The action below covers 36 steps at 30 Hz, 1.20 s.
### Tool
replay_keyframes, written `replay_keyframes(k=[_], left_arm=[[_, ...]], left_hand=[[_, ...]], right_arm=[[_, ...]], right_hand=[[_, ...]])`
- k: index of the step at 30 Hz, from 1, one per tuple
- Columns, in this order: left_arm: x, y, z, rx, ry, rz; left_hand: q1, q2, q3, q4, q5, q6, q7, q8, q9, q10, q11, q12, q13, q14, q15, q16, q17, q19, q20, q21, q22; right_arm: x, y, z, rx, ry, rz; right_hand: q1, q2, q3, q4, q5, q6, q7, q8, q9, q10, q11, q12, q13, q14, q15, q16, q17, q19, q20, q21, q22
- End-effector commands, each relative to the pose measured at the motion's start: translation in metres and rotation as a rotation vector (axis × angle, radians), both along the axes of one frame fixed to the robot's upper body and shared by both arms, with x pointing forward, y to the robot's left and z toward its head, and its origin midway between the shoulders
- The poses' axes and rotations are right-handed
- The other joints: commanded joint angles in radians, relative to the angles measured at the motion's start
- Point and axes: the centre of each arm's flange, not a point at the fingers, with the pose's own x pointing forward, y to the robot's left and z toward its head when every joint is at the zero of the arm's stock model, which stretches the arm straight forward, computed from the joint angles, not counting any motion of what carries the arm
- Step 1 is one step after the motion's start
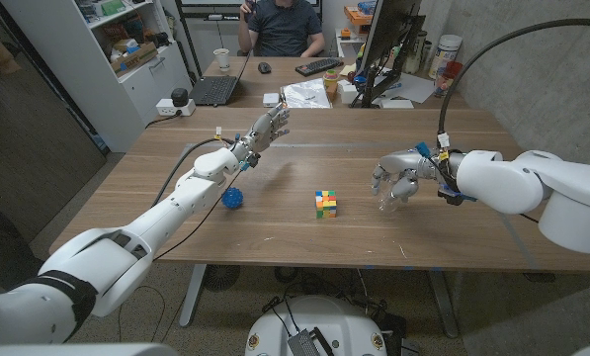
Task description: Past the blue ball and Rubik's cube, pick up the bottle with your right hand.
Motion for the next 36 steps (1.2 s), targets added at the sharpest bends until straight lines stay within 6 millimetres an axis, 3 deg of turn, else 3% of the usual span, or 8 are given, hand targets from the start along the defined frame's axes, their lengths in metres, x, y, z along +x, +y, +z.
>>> replay_keyframes(k=[1,36], left_arm=[[-0.001,-0.001,0.004,-0.004,-0.012,0.000],[0.007,0.000,0.011,-0.018,-0.012,0.018]], left_hand=[[-0.008,0.009,-0.007,-0.001,0.007,0.001,0.003,0.005,0.006,-0.046,0.002,0.005,0.005,-0.061,0.005,0.006,0.004,0.005,0.007,-0.001,0.004],[-0.006,0.009,-0.016,-0.002,0.009,0.002,0.002,0.005,0.005,-0.046,0.002,0.005,0.005,-0.062,0.005,0.006,0.004,0.005,0.007,-0.002,0.004]], right_arm=[[-0.008,-0.010,0.017,0.016,-0.086,0.001],[-0.027,-0.042,0.061,0.178,-0.354,0.036]], right_hand=[[0.128,0.136,0.008,0.015,0.008,0.030,0.022,0.003,0.003,0.055,0.041,0.059,0.145,0.407,-0.294,0.159,0.274,-0.012,-0.011,0.006,0.003],[0.125,0.136,0.016,0.017,0.019,0.038,0.015,0.001,0.001,0.063,0.033,0.074,0.155,0.423,-0.294,0.132,0.287,-0.017,-0.011,0.020,0.000]])
